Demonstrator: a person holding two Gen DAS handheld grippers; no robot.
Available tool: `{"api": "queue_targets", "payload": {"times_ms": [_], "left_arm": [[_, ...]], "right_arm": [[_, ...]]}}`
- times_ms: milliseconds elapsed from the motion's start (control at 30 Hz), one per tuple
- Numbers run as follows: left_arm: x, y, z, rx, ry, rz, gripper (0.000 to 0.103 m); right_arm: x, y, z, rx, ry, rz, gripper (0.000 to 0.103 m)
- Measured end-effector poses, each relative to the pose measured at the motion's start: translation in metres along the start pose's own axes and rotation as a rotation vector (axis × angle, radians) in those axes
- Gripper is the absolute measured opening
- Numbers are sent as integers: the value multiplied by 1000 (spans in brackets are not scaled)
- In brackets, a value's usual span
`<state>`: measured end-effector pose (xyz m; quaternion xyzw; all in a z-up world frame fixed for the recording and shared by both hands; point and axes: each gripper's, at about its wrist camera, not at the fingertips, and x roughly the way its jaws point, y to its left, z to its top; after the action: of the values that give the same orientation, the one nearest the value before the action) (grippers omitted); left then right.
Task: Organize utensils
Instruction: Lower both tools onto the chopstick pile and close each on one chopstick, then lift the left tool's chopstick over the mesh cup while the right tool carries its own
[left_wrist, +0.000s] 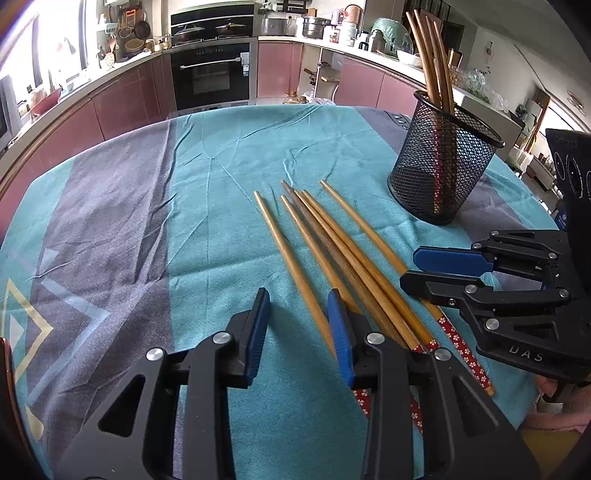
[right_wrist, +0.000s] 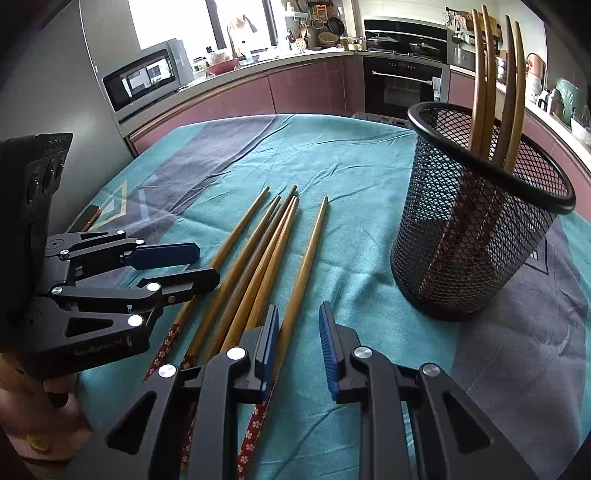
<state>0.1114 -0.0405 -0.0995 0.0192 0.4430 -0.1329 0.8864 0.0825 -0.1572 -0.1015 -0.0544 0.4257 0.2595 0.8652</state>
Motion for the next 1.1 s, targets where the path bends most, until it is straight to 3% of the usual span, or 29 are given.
{"api": "queue_targets", "payload": {"times_ms": [333,500,733,1100], "left_arm": [[5,2,5,-9,0,15,21],[6,4,4,-32,-3,7,15],[5,6,3,-57,-7,-7,9],[-4,7,0,-72,-17,-30,7]], "right_arm": [[8,1,9,5,-8,-12,21],[5,-10,8,52,-9,14,10],[3,-16,7,83,-11,30,6],[-12,-19,6,100,-44,56,6]]}}
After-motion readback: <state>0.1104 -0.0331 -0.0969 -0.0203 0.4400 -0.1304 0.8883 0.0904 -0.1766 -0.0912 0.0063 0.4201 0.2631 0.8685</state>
